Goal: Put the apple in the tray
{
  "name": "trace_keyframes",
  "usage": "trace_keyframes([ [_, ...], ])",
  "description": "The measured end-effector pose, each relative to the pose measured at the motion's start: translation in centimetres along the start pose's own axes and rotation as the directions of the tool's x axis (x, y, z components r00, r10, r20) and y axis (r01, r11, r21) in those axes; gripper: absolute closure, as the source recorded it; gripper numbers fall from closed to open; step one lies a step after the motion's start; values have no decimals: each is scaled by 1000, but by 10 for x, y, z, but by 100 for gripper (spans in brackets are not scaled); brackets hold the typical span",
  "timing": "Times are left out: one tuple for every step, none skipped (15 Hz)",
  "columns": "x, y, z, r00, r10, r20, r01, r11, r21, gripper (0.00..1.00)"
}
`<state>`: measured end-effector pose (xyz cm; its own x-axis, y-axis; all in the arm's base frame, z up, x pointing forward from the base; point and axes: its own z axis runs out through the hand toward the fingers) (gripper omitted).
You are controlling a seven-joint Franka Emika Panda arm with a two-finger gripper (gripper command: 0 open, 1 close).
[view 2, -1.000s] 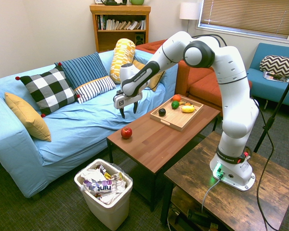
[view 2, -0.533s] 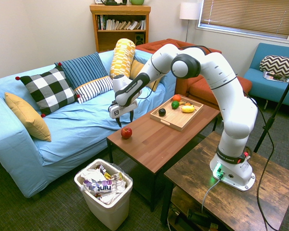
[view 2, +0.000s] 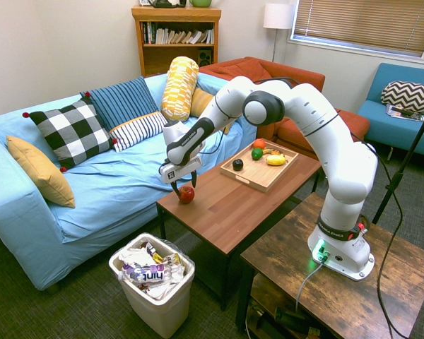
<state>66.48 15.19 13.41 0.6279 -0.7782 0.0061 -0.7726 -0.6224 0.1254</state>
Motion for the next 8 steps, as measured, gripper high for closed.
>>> trace_keyframes([
  [0,-2,4,1000,2,8,-2,1000,-12,0],
  [1,-3,8,1000,4,14,-4,1000,-20,0],
  [2,-5,10,1000,6,21,-6,1000,-28,100],
  [2,-7,12,1000,7,26,-7,999,-33,100],
  [3,-8,14,1000,8,27,-7,999,-35,100],
  [3,-8,16,1000,9,29,-7,999,-37,100],
  [3,-8,18,999,10,32,-8,999,-40,100],
  [3,-7,19,999,11,36,-10,999,-41,100],
])
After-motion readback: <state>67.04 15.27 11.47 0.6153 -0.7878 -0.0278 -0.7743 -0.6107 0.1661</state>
